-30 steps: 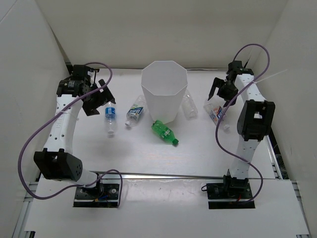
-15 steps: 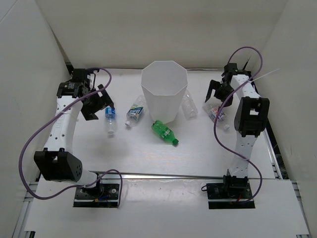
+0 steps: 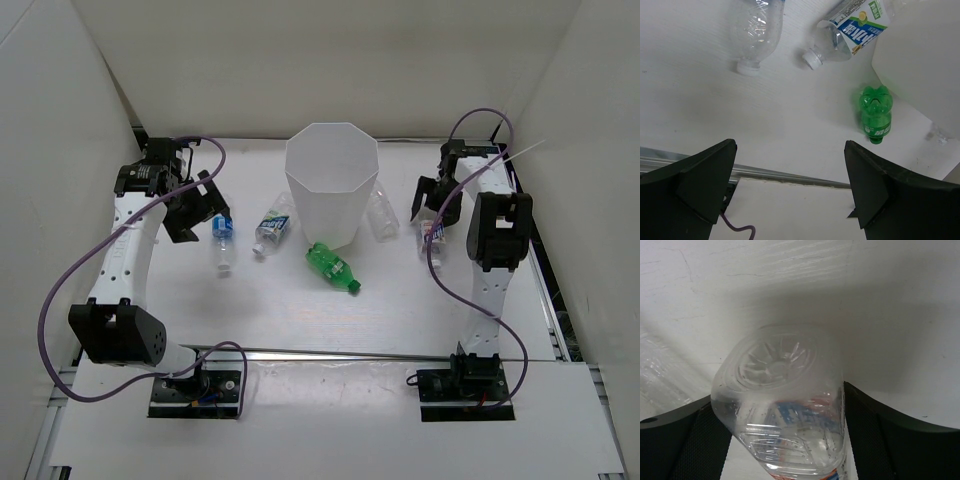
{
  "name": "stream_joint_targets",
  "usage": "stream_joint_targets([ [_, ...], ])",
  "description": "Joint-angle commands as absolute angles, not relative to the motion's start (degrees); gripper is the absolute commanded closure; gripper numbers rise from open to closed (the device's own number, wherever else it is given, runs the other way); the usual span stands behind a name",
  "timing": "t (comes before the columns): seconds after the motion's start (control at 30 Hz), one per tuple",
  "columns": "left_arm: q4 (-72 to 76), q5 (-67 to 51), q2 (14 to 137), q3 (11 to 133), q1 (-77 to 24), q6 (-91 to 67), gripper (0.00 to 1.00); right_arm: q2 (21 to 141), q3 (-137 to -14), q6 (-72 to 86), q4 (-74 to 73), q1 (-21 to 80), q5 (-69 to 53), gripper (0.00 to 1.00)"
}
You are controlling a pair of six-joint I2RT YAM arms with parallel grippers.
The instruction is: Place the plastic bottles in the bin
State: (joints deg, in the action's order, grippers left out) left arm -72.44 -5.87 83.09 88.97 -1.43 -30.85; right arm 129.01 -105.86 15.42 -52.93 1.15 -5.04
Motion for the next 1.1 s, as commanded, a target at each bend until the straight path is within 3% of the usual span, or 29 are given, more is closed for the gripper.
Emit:
stream_joint_targets([
  [0.0, -72.6, -6.9, 82.5, 89.4, -1.1, -30.2, 0.00, 129.3, -105.6, 15.5, -53.3, 0.9, -3.4, 0.17],
  [0.2, -72.6, -6.9, 82.0, 88.2, -1.1, -30.2, 0.00, 129.3, -108.2, 18.0, -56.0, 0.9, 2.3, 0.28],
  [0.23, -72.6, -6.9, 81.5, 88.8, -1.1, -30.2, 0.00, 129.3, -108.8, 18.5, -56.5, 0.9, 3.6, 0.38],
  [0.3, -72.6, -6.9, 81.5, 88.8, -1.1, -30.2, 0.00, 127.9, -109.7, 19.2, -57.2, 0.2, 5.3, 0.44],
  [0.33, -72.6, -6.9, 81.5, 88.8, -1.1, -30.2, 0.00, 126.7, -110.7, 19.2, -57.2, -0.4, 5.3, 0.54],
  [0.37, -72.6, -6.9, 81.5, 88.8, -1.1, -30.2, 0.00, 126.0, -111.5, 19.2, -57.2, -1.2, 5.3, 0.56],
  [0.57, -70.9, -9.5, 80.3, 86.8, -1.1, -30.2, 0.00, 120.1, -119.0, 22.9, -58.9, -4.4, 3.3, 0.56],
  [0.67, -70.4, -11.1, 79.8, 86.3, -1.1, -30.8, 0.00, 116.9, -125.9, 25.7, -58.2, -6.7, -3.9, 0.56],
  [0.8, -70.4, -11.1, 79.8, 86.3, -1.8, -30.8, 0.00, 108.5, -126.0, 28.7, -43.0, -8.1, -24.8, 0.44],
  [1.07, -69.9, -12.1, 78.5, 86.3, -2.3, -30.8, 0.00, 107.0, -130.2, 47.0, -23.7, -6.1, -43.2, 0.45],
])
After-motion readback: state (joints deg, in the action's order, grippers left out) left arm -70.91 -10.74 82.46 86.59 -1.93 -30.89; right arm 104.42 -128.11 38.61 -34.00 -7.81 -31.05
